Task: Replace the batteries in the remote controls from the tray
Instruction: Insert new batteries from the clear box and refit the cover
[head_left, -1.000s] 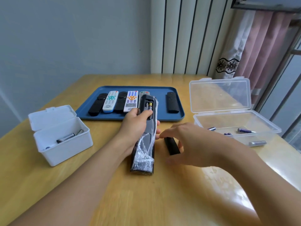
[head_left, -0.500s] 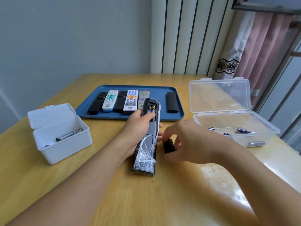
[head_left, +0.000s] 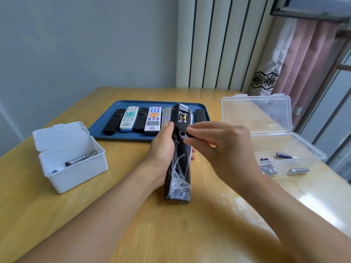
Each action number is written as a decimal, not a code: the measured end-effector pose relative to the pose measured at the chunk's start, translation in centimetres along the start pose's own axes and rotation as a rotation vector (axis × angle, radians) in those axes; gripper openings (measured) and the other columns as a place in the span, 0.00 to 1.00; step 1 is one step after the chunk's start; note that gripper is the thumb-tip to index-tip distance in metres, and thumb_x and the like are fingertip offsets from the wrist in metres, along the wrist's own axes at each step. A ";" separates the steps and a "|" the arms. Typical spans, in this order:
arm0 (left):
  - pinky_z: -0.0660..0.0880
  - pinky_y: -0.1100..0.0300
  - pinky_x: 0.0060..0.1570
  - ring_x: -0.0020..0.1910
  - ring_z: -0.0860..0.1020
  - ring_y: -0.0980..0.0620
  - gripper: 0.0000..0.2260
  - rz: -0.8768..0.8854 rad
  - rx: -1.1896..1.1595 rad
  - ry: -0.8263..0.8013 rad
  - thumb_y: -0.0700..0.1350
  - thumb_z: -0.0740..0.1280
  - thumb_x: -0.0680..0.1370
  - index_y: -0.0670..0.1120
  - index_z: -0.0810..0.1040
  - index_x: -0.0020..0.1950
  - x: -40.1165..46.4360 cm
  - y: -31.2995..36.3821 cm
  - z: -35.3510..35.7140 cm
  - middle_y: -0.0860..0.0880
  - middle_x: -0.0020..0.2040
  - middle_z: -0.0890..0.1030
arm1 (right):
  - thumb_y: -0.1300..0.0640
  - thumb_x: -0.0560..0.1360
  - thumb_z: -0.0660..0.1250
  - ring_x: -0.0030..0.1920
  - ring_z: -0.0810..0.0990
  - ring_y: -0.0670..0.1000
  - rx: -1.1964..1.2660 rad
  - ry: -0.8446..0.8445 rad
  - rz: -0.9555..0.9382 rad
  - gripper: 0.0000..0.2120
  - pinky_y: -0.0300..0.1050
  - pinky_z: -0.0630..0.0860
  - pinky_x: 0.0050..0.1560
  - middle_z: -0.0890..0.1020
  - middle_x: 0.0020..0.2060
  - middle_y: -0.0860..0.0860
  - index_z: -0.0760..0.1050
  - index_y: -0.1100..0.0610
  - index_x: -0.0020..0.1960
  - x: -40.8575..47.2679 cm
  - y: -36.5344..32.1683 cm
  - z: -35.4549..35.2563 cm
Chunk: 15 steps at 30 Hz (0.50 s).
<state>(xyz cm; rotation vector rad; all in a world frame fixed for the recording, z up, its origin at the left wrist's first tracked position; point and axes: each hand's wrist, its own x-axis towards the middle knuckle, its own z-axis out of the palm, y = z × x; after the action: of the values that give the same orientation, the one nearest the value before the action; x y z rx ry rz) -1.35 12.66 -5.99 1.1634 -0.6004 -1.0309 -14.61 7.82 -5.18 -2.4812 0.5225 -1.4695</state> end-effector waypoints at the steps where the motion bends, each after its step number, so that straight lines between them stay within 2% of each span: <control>1: 0.77 0.58 0.27 0.29 0.77 0.47 0.22 0.018 -0.013 -0.011 0.54 0.54 0.85 0.37 0.75 0.64 -0.1 -0.2 0.2 0.41 0.37 0.79 | 0.62 0.71 0.77 0.45 0.84 0.44 -0.005 0.025 -0.006 0.08 0.32 0.79 0.49 0.87 0.46 0.52 0.86 0.61 0.50 -0.1 0.1 0.2; 3: 0.77 0.56 0.29 0.34 0.77 0.44 0.22 0.037 -0.029 -0.043 0.55 0.54 0.85 0.39 0.74 0.66 -0.3 -0.5 0.7 0.39 0.44 0.79 | 0.61 0.70 0.78 0.43 0.85 0.45 -0.004 0.065 0.003 0.08 0.34 0.79 0.49 0.87 0.45 0.53 0.86 0.61 0.49 -0.2 0.4 0.5; 5: 0.77 0.53 0.34 0.39 0.77 0.42 0.18 0.045 -0.042 -0.068 0.55 0.54 0.85 0.45 0.77 0.63 -0.7 -0.8 1.0 0.38 0.48 0.80 | 0.61 0.69 0.79 0.42 0.85 0.48 -0.015 0.078 0.018 0.08 0.38 0.80 0.47 0.87 0.45 0.54 0.87 0.61 0.48 -0.2 0.6 0.7; 7: 0.77 0.51 0.37 0.40 0.78 0.42 0.13 0.048 -0.055 -0.064 0.53 0.55 0.85 0.54 0.79 0.53 -0.9 -1.0 1.3 0.42 0.45 0.83 | 0.60 0.69 0.79 0.40 0.86 0.50 -0.035 0.086 0.026 0.08 0.42 0.81 0.44 0.87 0.44 0.54 0.87 0.62 0.47 -0.3 0.7 0.9; 10: 0.76 0.50 0.40 0.39 0.78 0.43 0.13 0.059 -0.056 -0.076 0.50 0.55 0.86 0.57 0.74 0.45 -1.6 -0.7 1.8 0.54 0.34 0.84 | 0.59 0.70 0.78 0.39 0.85 0.50 -0.054 0.097 0.033 0.08 0.44 0.82 0.41 0.86 0.44 0.54 0.86 0.62 0.47 -0.2 0.9 0.9; 13: 0.77 0.51 0.38 0.38 0.80 0.47 0.13 0.083 -0.070 -0.092 0.49 0.54 0.86 0.56 0.73 0.45 -1.7 -0.9 2.0 0.56 0.33 0.84 | 0.58 0.70 0.78 0.35 0.82 0.46 -0.064 0.084 0.051 0.08 0.37 0.79 0.38 0.86 0.45 0.53 0.87 0.61 0.47 -0.2 1.2 0.9; 15: 0.77 0.52 0.35 0.36 0.80 0.45 0.13 0.108 -0.063 -0.093 0.50 0.54 0.86 0.55 0.74 0.47 -1.7 -0.9 2.0 0.52 0.35 0.85 | 0.57 0.72 0.77 0.32 0.77 0.39 -0.031 0.064 0.081 0.07 0.33 0.77 0.35 0.86 0.45 0.51 0.87 0.60 0.47 -0.2 1.4 0.9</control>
<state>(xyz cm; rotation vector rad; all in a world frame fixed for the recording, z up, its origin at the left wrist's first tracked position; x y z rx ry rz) -4.03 13.25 -5.98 1.0209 -0.6923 -1.0081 -14.13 6.57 -6.26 -2.4124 0.6546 -1.5253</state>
